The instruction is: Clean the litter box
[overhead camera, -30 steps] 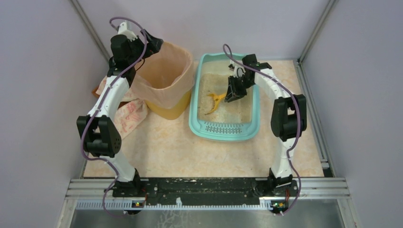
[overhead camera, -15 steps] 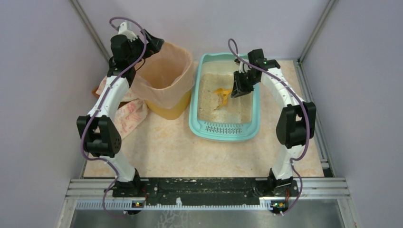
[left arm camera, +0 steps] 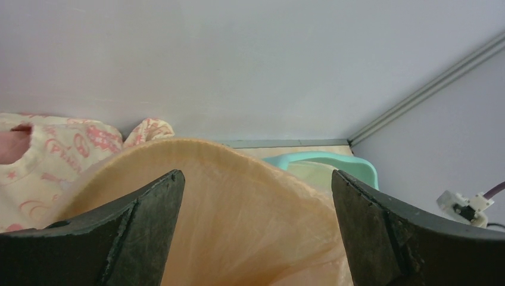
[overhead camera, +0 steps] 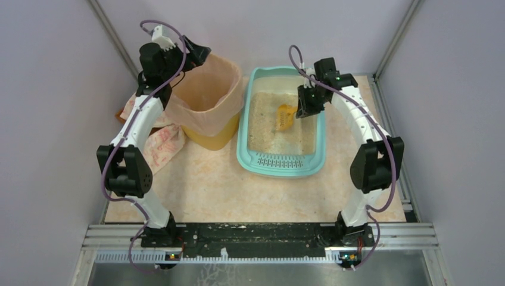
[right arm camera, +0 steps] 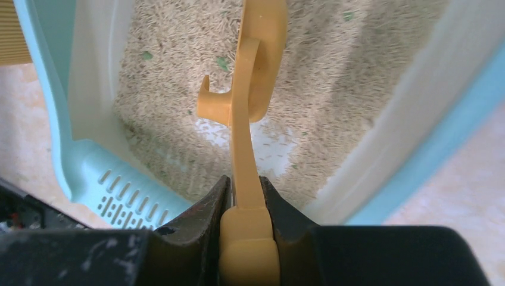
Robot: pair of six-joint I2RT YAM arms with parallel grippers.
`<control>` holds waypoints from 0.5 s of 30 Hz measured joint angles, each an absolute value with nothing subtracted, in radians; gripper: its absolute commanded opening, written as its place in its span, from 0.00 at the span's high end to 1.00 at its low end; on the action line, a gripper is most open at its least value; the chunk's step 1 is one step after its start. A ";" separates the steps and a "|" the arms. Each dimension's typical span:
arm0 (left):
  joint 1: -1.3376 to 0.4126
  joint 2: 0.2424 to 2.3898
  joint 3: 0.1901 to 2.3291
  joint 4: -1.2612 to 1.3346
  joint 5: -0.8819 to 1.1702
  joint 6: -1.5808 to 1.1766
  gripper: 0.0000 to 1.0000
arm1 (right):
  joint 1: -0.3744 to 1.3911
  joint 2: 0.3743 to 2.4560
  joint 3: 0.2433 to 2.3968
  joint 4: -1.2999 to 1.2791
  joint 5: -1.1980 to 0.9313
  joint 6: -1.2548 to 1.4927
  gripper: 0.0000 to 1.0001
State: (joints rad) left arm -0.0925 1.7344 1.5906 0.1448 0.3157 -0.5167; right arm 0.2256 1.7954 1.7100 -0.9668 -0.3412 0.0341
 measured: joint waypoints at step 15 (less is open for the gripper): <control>-0.249 1.773 1.624 0.241 0.557 -0.503 0.03 | 0.231 1.588 1.636 -0.886 -0.234 -0.017 1.00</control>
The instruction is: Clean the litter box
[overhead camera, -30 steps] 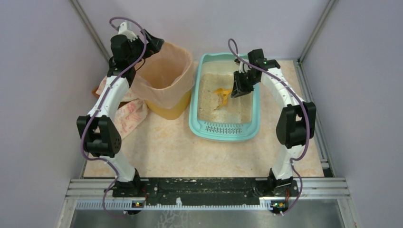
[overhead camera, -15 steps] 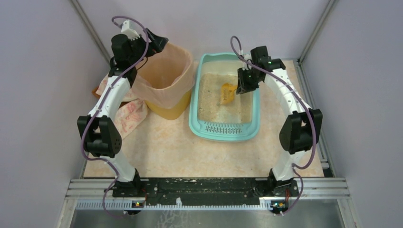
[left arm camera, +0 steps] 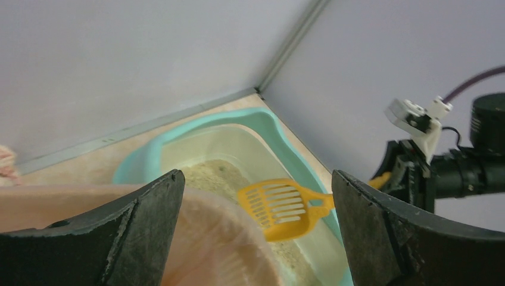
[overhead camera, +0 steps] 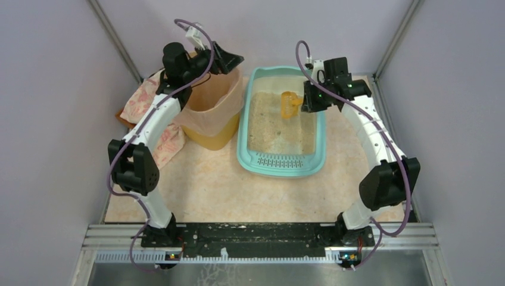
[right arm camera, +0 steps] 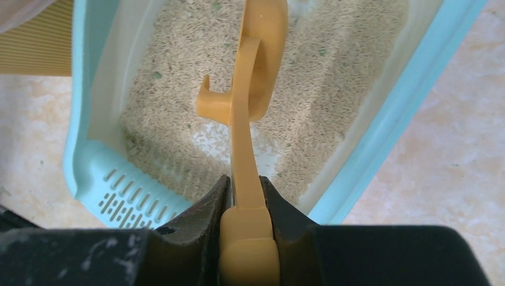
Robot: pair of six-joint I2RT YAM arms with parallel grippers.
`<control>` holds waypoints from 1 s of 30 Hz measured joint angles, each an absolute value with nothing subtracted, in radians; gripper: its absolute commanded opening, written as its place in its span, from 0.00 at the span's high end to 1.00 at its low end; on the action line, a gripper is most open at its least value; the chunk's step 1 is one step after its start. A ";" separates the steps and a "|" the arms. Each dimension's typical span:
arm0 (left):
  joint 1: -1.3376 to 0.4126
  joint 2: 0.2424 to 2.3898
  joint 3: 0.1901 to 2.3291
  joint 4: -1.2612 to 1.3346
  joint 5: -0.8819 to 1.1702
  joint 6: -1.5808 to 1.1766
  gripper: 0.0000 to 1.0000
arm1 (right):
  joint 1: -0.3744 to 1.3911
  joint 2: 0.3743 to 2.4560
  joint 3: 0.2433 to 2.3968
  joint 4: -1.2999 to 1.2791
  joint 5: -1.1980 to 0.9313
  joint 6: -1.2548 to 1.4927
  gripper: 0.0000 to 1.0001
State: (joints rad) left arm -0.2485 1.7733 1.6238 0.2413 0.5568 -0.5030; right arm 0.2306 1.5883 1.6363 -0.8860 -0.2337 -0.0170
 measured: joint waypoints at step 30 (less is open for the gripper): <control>-0.370 1.878 1.699 0.314 1.026 -0.604 0.08 | 0.057 1.419 1.539 -0.435 -0.897 0.334 1.00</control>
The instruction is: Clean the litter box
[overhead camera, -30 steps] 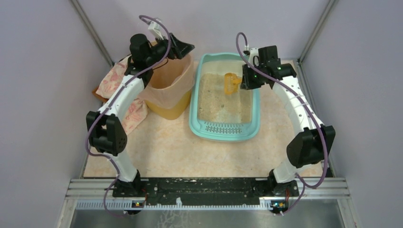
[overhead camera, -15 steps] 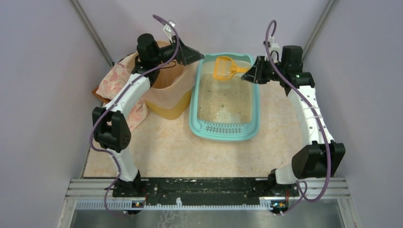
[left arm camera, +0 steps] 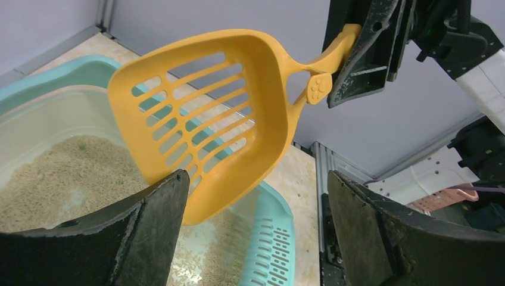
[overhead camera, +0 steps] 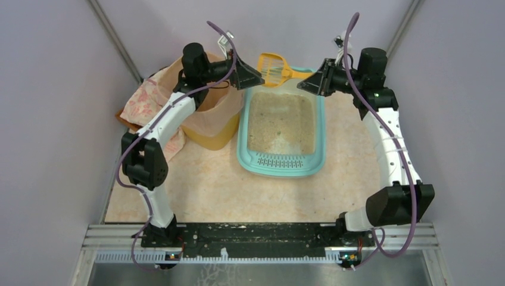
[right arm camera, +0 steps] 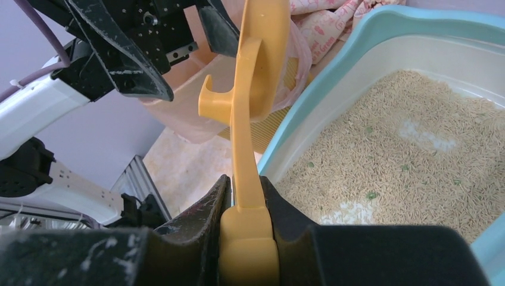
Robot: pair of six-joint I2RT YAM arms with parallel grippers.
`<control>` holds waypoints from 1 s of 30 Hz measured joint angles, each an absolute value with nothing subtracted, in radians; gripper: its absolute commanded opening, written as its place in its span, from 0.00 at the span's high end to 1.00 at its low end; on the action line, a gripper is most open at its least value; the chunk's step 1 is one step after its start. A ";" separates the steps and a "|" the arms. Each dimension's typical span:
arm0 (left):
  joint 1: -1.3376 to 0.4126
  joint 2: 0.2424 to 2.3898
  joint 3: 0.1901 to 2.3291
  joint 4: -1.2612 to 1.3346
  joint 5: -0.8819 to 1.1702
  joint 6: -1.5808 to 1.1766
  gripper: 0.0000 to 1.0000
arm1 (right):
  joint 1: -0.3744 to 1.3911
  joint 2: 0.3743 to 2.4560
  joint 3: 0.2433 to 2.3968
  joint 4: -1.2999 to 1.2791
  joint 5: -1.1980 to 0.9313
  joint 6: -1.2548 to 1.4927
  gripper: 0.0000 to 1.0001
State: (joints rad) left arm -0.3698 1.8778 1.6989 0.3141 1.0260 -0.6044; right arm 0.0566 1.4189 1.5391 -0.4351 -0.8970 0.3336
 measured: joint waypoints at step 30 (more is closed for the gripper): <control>-0.425 1.911 1.727 0.384 0.966 -0.681 0.46 | 0.043 1.376 1.539 -0.402 -0.955 0.369 1.00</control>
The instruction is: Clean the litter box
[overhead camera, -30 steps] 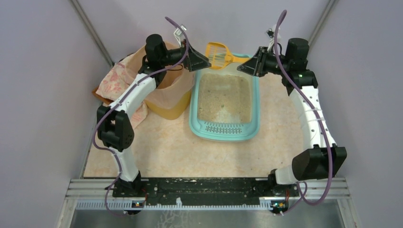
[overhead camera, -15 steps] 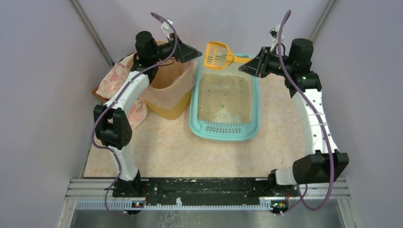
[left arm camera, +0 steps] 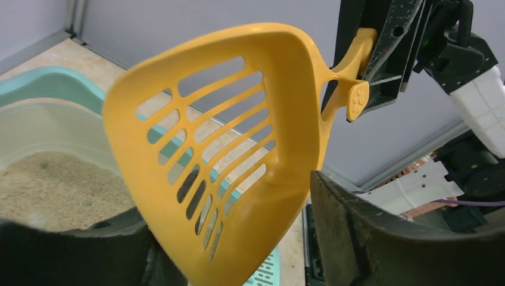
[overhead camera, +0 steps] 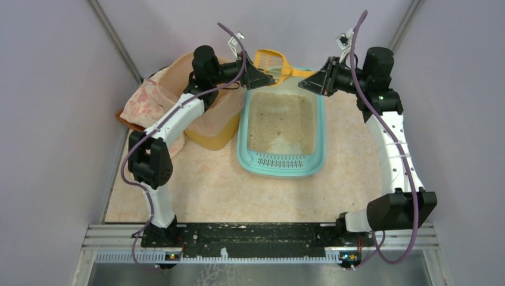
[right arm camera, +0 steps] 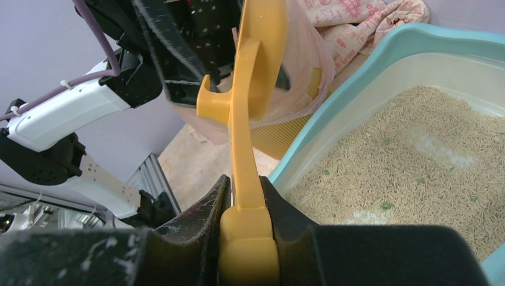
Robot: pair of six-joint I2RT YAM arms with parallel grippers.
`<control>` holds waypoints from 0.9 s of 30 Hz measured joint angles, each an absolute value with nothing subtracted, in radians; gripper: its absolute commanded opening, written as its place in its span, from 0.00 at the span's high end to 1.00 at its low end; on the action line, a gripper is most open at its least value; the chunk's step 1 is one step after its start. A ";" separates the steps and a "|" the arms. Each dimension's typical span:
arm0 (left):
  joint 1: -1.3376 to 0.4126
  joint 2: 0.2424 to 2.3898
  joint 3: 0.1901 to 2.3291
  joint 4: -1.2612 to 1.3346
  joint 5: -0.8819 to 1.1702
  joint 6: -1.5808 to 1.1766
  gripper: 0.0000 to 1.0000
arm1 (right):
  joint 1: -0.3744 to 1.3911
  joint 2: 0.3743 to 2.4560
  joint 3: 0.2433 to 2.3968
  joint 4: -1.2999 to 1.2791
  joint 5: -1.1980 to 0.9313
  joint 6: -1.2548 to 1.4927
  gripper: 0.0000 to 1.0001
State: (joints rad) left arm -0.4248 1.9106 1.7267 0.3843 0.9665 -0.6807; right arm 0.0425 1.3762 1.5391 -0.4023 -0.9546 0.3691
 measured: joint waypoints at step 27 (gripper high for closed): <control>-0.431 1.930 1.716 0.439 0.944 -0.767 1.00 | 0.043 1.379 1.517 -0.331 -0.948 0.387 0.59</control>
